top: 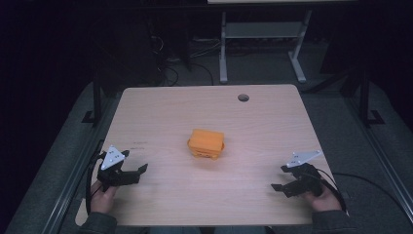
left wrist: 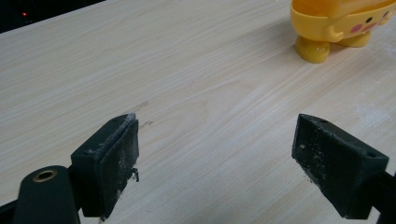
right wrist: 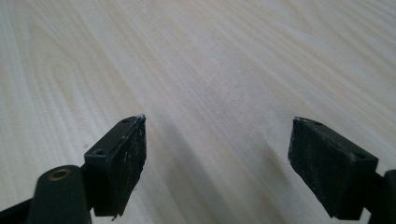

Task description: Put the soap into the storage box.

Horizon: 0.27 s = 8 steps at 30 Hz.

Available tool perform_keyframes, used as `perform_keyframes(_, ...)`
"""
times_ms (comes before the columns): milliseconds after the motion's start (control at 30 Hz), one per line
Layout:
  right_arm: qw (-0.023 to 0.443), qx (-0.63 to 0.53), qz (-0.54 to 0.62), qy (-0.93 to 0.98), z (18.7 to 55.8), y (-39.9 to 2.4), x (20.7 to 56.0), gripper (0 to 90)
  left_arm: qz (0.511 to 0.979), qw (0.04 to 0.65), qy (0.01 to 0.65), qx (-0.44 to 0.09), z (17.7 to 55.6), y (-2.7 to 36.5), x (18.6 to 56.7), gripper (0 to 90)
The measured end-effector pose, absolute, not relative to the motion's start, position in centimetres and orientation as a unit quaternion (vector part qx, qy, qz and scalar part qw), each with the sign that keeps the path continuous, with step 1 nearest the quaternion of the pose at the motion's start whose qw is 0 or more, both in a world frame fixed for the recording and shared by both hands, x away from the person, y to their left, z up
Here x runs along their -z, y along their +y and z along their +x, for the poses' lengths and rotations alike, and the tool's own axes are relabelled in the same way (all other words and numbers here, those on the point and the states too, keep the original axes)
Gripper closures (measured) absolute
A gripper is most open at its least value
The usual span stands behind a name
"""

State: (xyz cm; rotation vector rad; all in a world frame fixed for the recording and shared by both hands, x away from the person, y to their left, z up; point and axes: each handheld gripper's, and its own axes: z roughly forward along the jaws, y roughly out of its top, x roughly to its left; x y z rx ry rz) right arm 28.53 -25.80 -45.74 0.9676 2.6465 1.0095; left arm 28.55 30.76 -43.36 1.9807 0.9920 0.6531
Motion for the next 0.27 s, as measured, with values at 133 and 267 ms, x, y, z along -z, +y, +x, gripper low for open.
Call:
perform_keyframes(133, 0.085, -0.338, 0.322, 0.88, 27.6, -25.9, 45.8, 18.6, 0.786, 0.403, 0.392, -0.257, 28.6, 30.7, 43.4, 14.1)
perform_keyframes(267, 0.09, -0.354, 0.328, 0.871, 26.8, -25.9, 45.8, 17.9, 0.785, 0.406, 0.39, -0.258, 28.6, 30.6, 43.3, 14.1)
